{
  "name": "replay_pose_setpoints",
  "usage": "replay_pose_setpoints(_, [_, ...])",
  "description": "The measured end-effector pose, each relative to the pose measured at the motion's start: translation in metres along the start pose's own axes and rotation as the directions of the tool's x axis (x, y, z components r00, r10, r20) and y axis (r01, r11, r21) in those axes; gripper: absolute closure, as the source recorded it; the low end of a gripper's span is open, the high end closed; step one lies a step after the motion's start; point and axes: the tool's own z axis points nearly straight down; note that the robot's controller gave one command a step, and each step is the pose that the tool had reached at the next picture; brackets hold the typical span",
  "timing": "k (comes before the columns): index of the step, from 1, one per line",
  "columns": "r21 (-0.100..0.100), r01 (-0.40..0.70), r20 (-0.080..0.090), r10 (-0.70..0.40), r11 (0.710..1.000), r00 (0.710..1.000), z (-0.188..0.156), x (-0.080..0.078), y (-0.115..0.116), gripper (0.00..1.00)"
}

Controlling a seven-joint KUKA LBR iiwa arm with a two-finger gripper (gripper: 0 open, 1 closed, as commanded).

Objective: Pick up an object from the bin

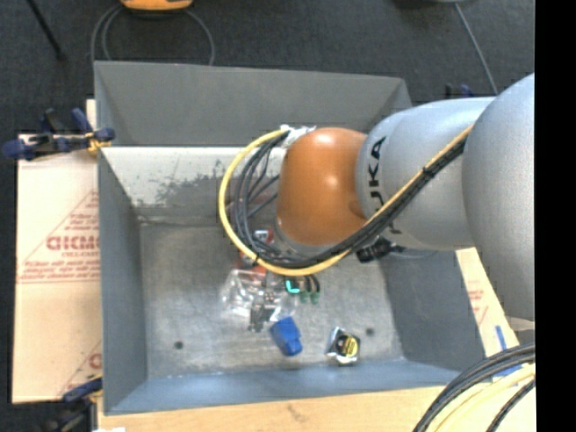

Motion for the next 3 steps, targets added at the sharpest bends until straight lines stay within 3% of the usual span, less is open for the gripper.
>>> replay_pose_setpoints(1, [-0.002,-0.096,0.005,0.096,0.995,0.995,0.059,-0.031,-0.014,0.0])
replay_pose_setpoints(2, [-0.003,-0.098,0.01,0.098,0.995,0.995,0.057,-0.031,-0.014,1.0])
replay_pose_setpoints(3, [0.002,0.01,0.014,-0.01,1.0,1.0,-0.109,-0.034,-0.025,1.0])
